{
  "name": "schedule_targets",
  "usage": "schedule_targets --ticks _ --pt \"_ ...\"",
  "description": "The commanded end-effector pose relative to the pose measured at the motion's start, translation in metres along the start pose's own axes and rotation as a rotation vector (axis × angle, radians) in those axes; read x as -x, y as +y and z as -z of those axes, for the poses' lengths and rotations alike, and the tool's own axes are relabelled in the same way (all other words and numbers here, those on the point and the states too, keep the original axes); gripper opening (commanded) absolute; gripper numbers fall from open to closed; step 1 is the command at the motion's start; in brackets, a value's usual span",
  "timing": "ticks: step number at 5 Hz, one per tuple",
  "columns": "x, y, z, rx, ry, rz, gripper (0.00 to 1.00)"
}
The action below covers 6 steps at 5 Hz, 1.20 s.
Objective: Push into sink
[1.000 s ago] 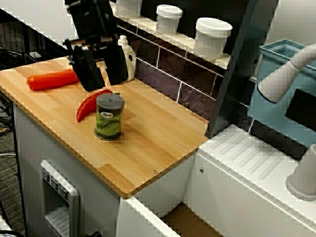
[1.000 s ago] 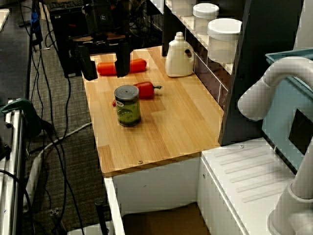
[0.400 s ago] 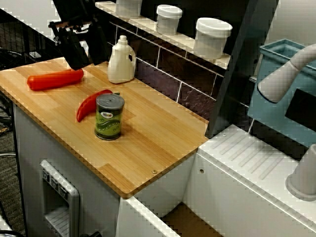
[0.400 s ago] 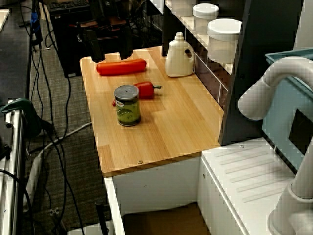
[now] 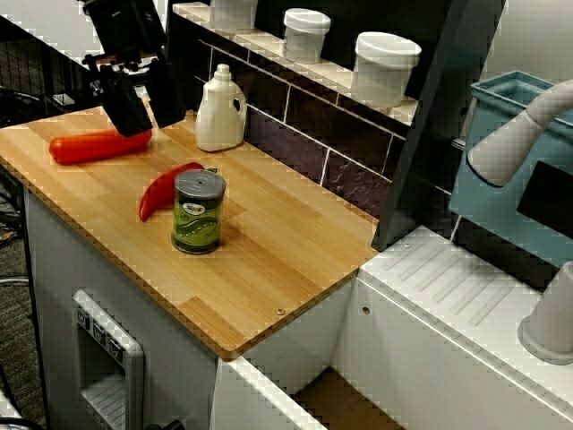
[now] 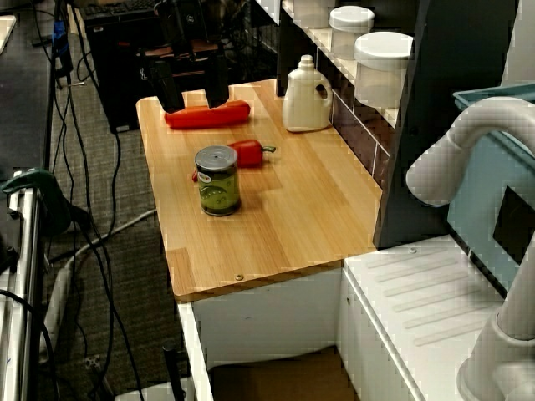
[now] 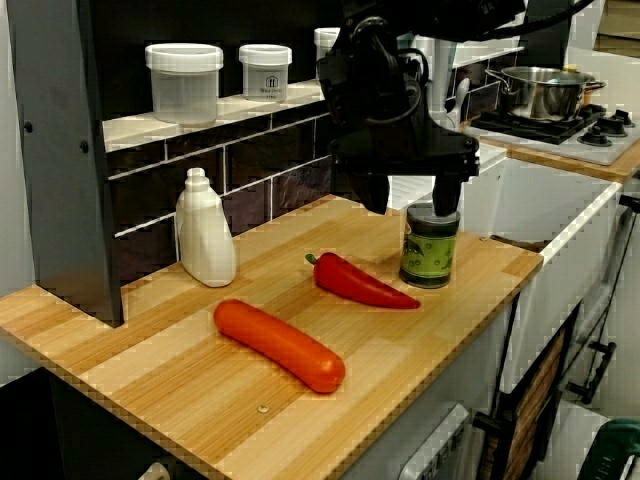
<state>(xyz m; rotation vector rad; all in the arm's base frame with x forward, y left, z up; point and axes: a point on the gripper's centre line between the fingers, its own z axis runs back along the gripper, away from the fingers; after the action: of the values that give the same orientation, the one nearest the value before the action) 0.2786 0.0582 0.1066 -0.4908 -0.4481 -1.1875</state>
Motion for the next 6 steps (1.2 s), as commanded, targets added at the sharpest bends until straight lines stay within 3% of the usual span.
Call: schedule_targets --ticks 1,3,6 --pt "0.008 0.002 -0.006 -0.018 0.026 0.055 0.00" --pt "0.011 -0.002 0.004 -0.009 0.040 0.072 0.00" --pt "0.017 -0.006 0.039 -0.025 0.050 0.018 0.00"
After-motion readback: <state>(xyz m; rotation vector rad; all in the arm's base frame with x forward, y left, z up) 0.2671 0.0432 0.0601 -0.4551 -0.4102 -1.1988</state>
